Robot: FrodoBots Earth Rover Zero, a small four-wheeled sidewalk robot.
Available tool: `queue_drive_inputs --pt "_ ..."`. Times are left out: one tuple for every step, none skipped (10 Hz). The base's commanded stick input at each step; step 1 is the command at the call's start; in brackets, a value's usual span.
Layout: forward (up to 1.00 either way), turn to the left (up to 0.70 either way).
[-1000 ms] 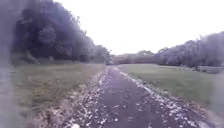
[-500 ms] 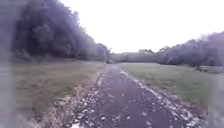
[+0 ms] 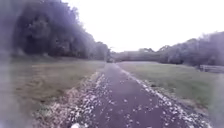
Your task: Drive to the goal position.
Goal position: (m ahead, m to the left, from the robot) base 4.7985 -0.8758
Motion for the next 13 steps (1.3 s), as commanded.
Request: queue_drive_inputs --pt "0.70 0.00" --pt "0.70 0.00" --pt "0.70 0.00" --pt "0.70 0.00" --pt "0.70 0.00" --pt "0.70 0.00" --pt "0.70 0.00" --pt "0.70 0.00" --pt "0.70 0.00" --pt "0.70 0.00" --pt "0.70 0.00" --pt "0.70 0.00" --pt "0.70 0.00"
